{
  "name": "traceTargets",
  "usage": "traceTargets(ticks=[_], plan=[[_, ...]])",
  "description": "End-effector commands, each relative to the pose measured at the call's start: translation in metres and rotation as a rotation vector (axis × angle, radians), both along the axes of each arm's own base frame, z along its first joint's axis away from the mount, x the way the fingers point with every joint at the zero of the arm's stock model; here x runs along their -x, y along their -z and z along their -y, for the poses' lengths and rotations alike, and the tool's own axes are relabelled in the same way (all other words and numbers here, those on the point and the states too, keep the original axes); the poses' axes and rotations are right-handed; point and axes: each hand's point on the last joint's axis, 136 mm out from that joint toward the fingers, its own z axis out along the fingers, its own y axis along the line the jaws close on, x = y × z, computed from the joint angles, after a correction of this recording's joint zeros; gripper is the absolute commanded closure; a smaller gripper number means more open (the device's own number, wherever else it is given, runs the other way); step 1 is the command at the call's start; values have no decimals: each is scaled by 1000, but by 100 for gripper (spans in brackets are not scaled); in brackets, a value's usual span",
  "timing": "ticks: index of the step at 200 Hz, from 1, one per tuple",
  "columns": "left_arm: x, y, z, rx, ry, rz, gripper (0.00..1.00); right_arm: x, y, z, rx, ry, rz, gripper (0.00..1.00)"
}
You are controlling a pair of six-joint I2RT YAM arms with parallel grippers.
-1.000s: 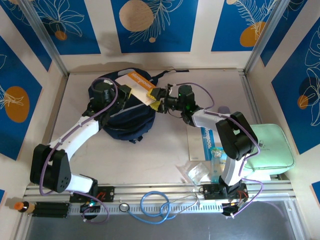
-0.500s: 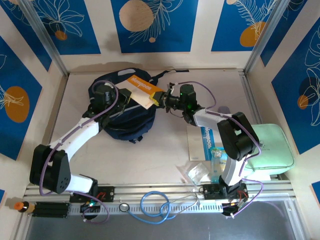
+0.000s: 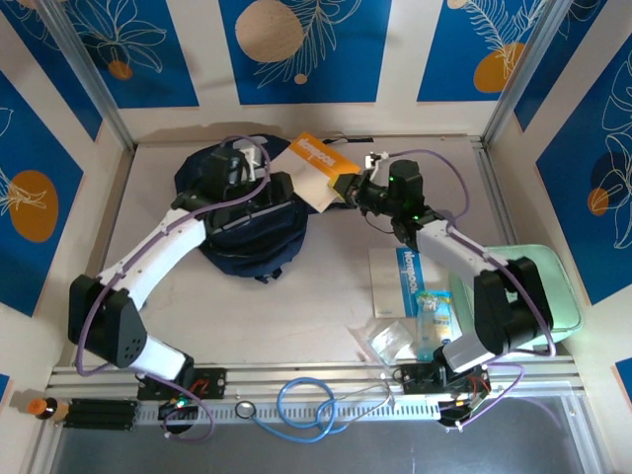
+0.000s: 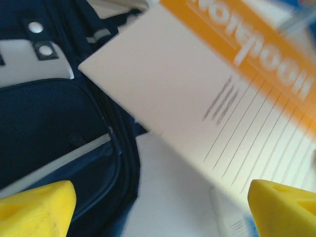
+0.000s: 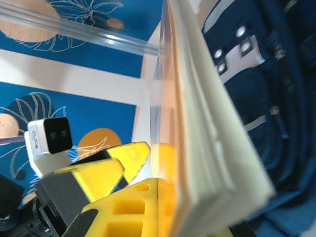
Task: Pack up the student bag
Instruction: Pass the book, then open the student bag at the top-center of the table.
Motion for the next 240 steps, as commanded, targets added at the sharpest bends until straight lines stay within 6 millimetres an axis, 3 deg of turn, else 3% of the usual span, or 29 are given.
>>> traceTargets(ticks=[1,37,61,106,140,183,240], plan=[[30,50,-3,-317,286,-69,9,7,21,31,161,72,-1,100],[31,77,-28,-563,338,-119,9,12,34,66,244,153,-35,100],[33,93,-38,-680,425,-137,12,14,37,76,246,172,-56,100],[25,124,-51,-843,494,-244,23,12,38,76,229,170,-67,100],[13,130,-38,-792,438,-252,30,12,41,78,231,177,-79,100],[11,150,-47,-861,421,-311,37,14,46,80,235,182,-95,100],[0,155,-56,-945,372,-322,46,14,48,84,231,192,-105,100]])
